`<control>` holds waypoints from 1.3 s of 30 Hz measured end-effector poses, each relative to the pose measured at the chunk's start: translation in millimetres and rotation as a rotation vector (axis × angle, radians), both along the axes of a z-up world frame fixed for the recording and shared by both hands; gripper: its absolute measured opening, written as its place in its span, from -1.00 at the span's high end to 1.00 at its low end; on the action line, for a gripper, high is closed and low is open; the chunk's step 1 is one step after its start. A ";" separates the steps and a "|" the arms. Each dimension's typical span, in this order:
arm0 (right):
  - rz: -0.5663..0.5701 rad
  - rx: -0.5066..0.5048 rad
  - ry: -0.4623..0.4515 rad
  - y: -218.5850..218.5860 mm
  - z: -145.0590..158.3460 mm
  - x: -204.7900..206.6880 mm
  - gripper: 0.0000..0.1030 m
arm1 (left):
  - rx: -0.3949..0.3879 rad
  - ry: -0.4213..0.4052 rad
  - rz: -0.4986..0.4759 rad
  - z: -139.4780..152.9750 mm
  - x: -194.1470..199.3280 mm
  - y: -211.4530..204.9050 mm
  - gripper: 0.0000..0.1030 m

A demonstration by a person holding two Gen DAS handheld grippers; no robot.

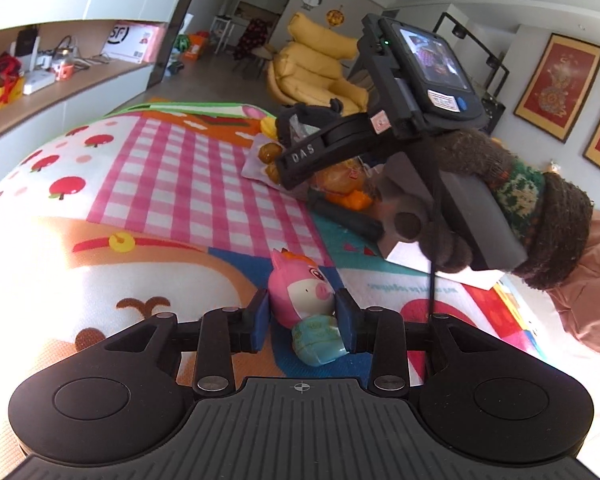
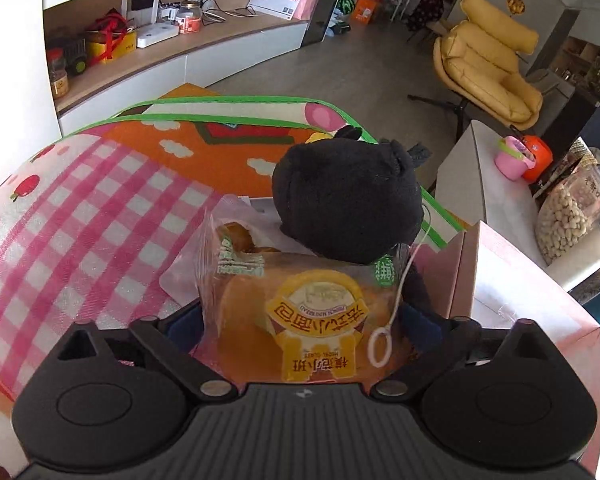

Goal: Organize objects
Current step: 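Grasp the round bread bun package with the right gripper, then lower the toy figure into the box with the left gripper while the right drops the bun in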

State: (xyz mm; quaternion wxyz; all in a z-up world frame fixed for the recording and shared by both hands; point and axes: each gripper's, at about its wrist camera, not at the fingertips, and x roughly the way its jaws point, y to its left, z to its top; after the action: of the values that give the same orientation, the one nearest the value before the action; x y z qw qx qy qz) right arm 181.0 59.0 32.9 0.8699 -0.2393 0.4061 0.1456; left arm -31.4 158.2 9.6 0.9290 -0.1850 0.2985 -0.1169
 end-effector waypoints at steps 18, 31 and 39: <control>0.411 -0.221 -0.115 -87.5 0.8 -216.6 -0.69 | 0.013 0.028 -0.061 1.9 4.5 -17.9 0.24; 0.217 0.224 0.012 -146.6 40.1 -231.7 -1.00 | 0.152 0.044 -0.080 11.5 -3.2 -48.6 0.24; 0.098 0.346 0.144 -143.2 8.5 -188.0 -0.88 | 0.180 0.060 -0.074 13.8 -10.7 -48.0 0.24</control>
State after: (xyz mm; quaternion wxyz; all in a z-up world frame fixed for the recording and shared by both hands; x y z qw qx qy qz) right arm -7.1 -84.2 41.4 0.8587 -0.0948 0.4239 0.2719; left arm -42.1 110.2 23.5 0.9276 -0.0930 0.3420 -0.1180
